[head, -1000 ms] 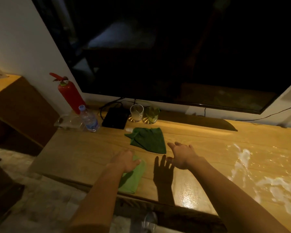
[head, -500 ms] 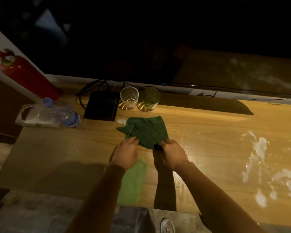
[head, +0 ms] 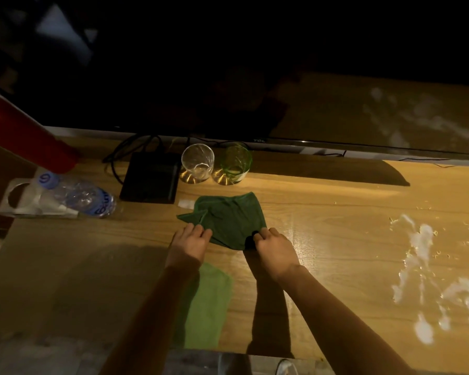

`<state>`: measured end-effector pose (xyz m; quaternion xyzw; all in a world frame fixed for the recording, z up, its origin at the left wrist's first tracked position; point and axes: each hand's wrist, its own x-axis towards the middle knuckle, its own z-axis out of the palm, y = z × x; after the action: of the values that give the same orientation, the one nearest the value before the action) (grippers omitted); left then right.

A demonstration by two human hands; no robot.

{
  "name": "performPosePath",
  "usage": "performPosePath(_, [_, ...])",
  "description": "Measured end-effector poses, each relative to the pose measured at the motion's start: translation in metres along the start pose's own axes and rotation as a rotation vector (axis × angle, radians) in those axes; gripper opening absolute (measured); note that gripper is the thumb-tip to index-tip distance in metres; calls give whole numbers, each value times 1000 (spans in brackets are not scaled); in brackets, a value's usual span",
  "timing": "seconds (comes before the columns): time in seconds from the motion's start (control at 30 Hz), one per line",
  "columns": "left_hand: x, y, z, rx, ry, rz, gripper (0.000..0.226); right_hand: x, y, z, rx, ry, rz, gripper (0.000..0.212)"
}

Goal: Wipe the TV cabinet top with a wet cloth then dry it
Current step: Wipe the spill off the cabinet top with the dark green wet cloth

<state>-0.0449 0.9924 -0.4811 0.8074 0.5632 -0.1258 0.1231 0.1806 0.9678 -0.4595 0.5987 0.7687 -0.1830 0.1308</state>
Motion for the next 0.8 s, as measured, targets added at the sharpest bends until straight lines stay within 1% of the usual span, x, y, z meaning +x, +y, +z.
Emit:
performPosePath(0.07, [-2, 1, -3, 37, 23, 1, 26, -2, 1, 2, -7, 7, -10, 36])
performPosePath(0.13, [-6, 1, -7, 20, 62, 4, 21, -6, 3, 3, 19, 17, -6, 36])
performPosePath(0.23, [-15, 2, -16, 9, 119, 23, 23, -18, 13, -6, 125, 69, 41, 34])
performPosePath(0.3, [-22, 5, -29, -69, 198, 35, 23, -26, 22, -21, 174, 125, 44, 33])
performPosePath(0.4, [-35, 18, -66, -214, 308, 95, 9, -38, 37, -58, 211, 213, 11, 34])
performPosePath(0.47, [-42, 33, -94, -280, 358, 90, 17, -51, 50, -87, 247, 258, -23, 35])
performPosePath(0.53, [-49, 52, -121, -318, 350, 69, 16, -71, 65, -114, 310, 287, -48, 33])
performPosePath(0.6, [-58, 73, -144, -306, 313, 70, 16, -94, 80, -137, 352, 290, -52, 33])
performPosePath(0.7, [-82, 114, -174, -306, 224, 67, 14, -140, 104, -161, 454, 212, -12, 36])
performPosePath(0.73, [-91, 130, -181, -326, 198, 65, 12, -159, 112, -166, 514, 182, 3, 33])
performPosePath(0.8, [-108, 162, -192, -407, 178, 47, 8, -196, 129, -170, 600, 167, 20, 18])
